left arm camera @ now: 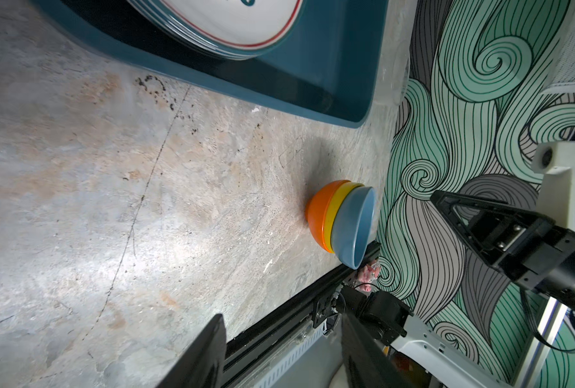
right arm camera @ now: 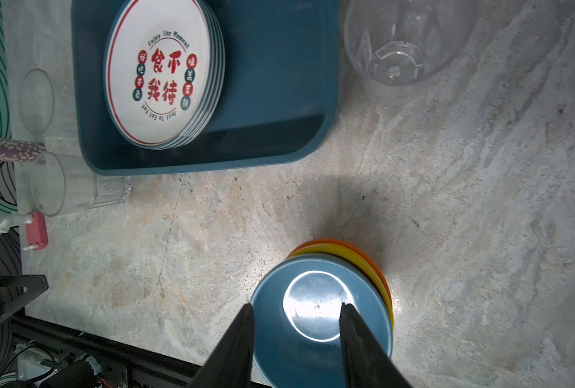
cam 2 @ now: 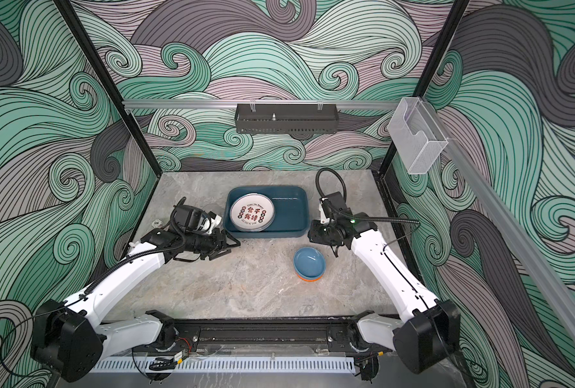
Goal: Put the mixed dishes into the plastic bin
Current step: 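Move the right gripper to the bowl stack and grip the blue bowl rim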
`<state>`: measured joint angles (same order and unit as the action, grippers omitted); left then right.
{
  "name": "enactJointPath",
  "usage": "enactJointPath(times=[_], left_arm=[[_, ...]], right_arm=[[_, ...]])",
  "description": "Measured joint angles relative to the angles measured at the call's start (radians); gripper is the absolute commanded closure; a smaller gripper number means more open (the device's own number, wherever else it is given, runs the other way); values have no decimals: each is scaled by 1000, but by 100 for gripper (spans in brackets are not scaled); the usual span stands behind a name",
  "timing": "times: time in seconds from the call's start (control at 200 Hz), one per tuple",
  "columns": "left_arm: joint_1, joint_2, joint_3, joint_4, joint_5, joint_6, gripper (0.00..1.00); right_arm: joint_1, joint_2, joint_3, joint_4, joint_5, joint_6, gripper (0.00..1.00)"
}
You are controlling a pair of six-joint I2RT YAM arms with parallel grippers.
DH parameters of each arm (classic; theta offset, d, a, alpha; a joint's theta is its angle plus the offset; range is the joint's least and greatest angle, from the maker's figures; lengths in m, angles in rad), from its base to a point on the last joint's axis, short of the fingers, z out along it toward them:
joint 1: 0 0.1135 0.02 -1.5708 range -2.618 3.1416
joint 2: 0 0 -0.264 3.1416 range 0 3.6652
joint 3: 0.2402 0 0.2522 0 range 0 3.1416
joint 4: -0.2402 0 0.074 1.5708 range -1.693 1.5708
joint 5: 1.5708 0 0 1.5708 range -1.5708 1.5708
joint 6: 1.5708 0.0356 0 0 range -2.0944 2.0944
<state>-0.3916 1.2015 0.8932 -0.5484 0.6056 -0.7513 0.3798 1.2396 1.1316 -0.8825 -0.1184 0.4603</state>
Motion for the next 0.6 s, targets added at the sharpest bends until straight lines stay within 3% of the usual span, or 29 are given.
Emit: enactJointPath(times=[0.3,0.6], left_arm=[[-107,93,69,-15,-19,42,43],[-188,154,91,-17,-45,64,43]], right_arm=[[-35,-51,-90,-132,33,18,52],[-37,-76,-186,-156,19,47,52]])
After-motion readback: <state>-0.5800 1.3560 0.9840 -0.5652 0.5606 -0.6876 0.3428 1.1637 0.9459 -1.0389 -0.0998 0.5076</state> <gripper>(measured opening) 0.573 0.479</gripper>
